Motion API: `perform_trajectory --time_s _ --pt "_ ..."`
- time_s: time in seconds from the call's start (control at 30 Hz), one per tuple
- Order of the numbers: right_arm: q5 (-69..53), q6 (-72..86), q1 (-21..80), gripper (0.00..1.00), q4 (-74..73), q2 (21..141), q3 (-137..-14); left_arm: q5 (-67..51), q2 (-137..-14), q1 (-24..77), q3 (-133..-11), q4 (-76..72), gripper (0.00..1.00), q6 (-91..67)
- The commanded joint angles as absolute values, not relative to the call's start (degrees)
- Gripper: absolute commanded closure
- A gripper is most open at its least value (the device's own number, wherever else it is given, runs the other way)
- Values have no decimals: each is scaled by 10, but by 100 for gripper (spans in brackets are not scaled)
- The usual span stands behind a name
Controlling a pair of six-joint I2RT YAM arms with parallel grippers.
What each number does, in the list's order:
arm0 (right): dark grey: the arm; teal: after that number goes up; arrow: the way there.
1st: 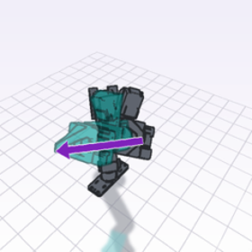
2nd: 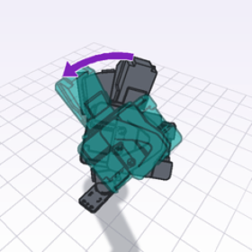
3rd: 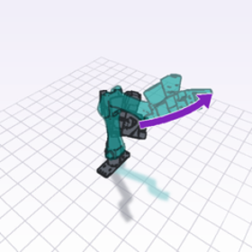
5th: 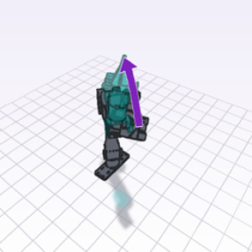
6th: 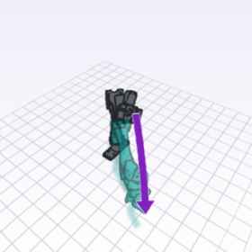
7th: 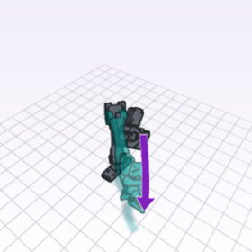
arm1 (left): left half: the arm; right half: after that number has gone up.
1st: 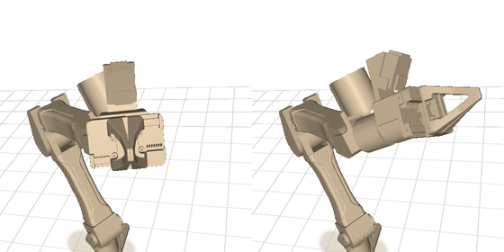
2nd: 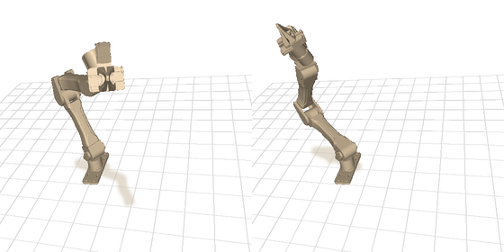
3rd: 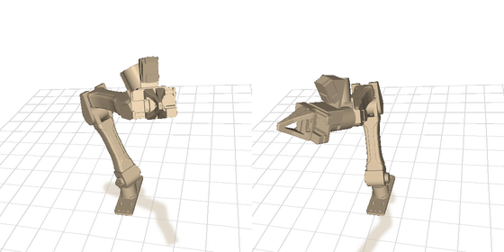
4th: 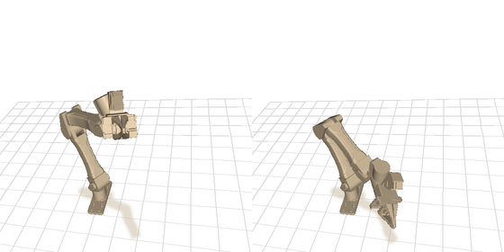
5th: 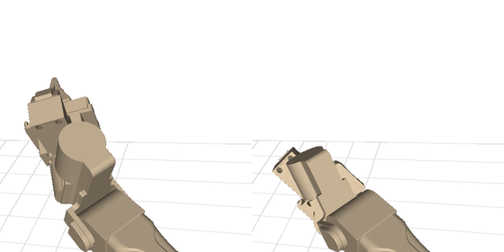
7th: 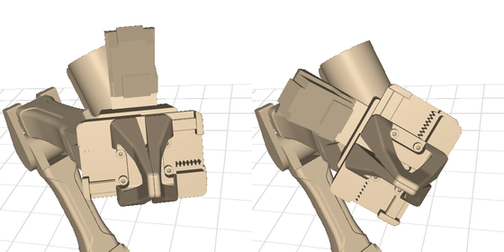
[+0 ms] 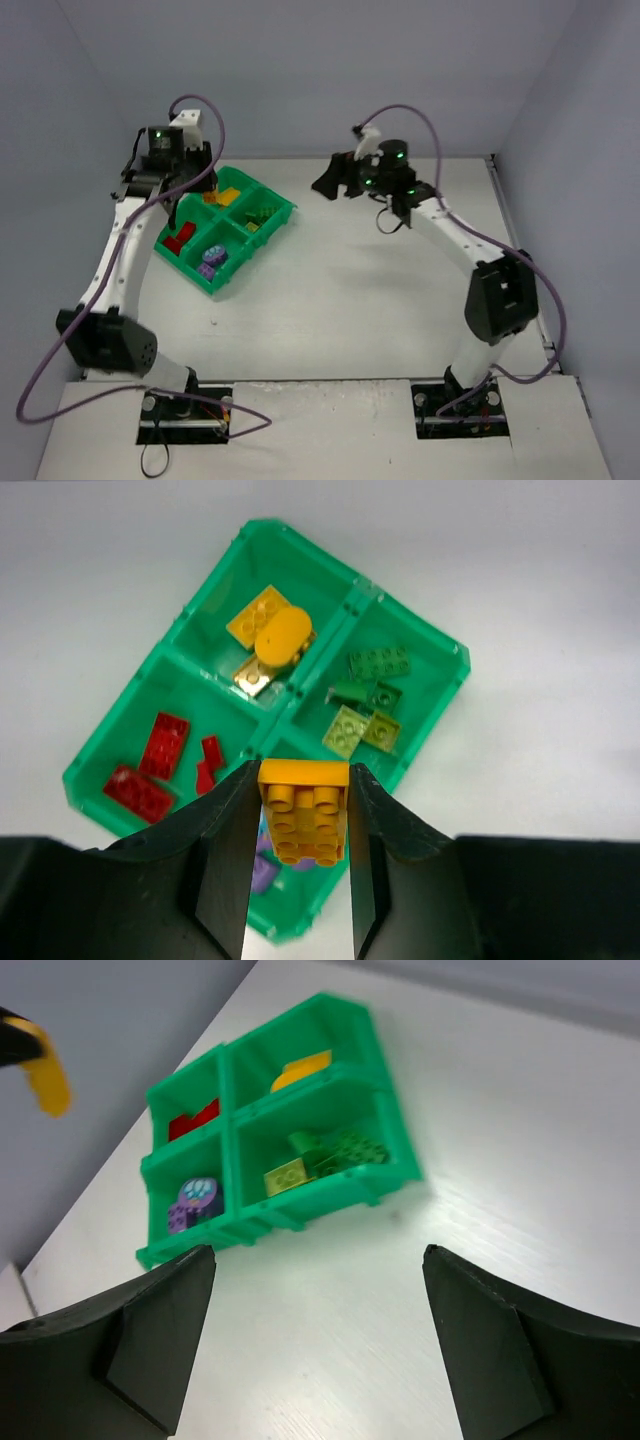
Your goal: Sort the legos into containers by color
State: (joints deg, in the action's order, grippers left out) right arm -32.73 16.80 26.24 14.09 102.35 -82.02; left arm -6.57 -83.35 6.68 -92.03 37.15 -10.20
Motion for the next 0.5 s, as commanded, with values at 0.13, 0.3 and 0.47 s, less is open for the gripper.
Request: perform_trajectory --time_s 0.13,0.3,0.47 --pt "-307 145 186 16 86 798 -693 -48 -1006 65 -1044 246 100 -76" --pt "-330 142 110 14 58 717 -637 -30 -1111 62 -1136 235 100 -65" --pt "-343 124 70 12 8 664 -612 -24 -1178 52 -1193 245 82 -56"
